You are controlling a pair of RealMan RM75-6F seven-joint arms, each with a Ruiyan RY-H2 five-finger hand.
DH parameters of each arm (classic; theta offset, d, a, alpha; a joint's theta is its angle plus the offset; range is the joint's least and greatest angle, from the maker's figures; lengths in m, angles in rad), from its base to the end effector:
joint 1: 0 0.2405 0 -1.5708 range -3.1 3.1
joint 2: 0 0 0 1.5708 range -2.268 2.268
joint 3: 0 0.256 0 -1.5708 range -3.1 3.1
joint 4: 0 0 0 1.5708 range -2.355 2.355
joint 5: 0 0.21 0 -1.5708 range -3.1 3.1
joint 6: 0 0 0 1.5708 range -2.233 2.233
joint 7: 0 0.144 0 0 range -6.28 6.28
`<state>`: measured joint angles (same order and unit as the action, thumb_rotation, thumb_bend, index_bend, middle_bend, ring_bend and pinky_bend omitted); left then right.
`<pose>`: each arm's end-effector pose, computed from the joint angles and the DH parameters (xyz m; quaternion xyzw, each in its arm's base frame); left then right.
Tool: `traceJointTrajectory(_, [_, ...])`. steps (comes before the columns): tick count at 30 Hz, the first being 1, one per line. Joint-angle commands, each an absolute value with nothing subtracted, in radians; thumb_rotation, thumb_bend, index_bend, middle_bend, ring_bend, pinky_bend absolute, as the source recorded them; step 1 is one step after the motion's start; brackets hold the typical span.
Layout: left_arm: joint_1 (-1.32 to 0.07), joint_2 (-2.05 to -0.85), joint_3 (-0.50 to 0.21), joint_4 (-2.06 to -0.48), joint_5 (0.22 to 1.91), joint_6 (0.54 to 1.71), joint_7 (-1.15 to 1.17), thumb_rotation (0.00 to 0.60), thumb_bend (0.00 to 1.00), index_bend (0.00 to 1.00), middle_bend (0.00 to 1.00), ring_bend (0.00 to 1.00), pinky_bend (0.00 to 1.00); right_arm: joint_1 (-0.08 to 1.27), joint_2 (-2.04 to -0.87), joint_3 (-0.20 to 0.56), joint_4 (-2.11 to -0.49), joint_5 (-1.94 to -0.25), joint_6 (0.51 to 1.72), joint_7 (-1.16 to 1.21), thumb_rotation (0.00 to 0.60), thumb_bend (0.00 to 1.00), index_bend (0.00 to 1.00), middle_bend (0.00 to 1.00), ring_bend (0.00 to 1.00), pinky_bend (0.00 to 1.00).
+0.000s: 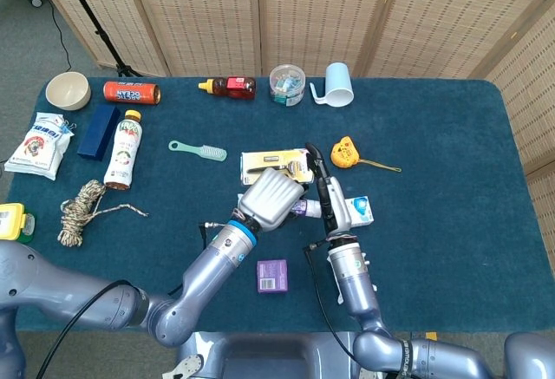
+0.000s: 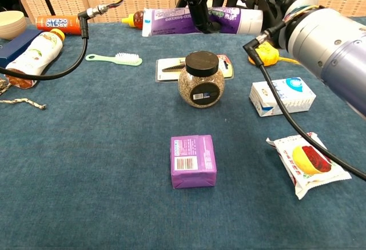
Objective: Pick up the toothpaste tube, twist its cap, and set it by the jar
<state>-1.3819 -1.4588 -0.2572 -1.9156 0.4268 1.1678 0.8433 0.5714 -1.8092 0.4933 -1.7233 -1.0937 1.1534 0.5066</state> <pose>0.0672 0.3260 0.0054 -0.8101 -0.2691 -0.3649 0.3718 -0.0618 -0.3167 -0.0055 0.2628 -0.6961 0.6619 0.0906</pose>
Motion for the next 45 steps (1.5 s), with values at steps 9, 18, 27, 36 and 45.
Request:
traceJointTrajectory(9, [-1.353,-1.488,-0.258,-1.896,0.497,1.194,0.81,0.6,0.53,0.63,0.57,0.53,0.63,0.559,-1.807,0.503,-1.727,-1.106,1.15,0.581,0.0,0.0,0.0,0.0,0.0,0.0])
traceJointTrajectory(18, [-1.339,-1.497,-0.261,-1.886,0.516,1.191,0.802,0.6,0.53,0.63,0.57,0.53,0.63,0.557,-1.802,0.5,-1.728,-1.111,1.144,0.597,0.0,0.0,0.0,0.0,0.0,0.0])
traceJointTrajectory(27, [-1.335,-1.502,-0.265,-1.88,0.518,1.183,0.807,0.6,0.52,0.63,0.57,0.53,0.63,0.557,-1.794,0.496,-1.725,-1.114,1.134,0.604,0.0,0.0,0.0,0.0,0.0,0.0])
traceJointTrajectory(36, [-1.342,-1.497,-0.271,-1.875,0.523,1.157,0.816,0.6,0.52,0.63,0.57,0.53,0.63,0.56,-1.771,0.485,-1.727,-1.125,1.108,0.611,0.0,0.0,0.0,0.0,0.0,0.0])
traceJointTrajectory(45, [-1.344,-1.493,-0.274,-1.881,0.516,1.158,0.827,0.6,0.52,0.63,0.57,0.53,0.63,0.562,-1.758,0.48,-1.729,-1.133,1.096,0.623,0.0,0.0,0.0,0.0,0.0,0.0])
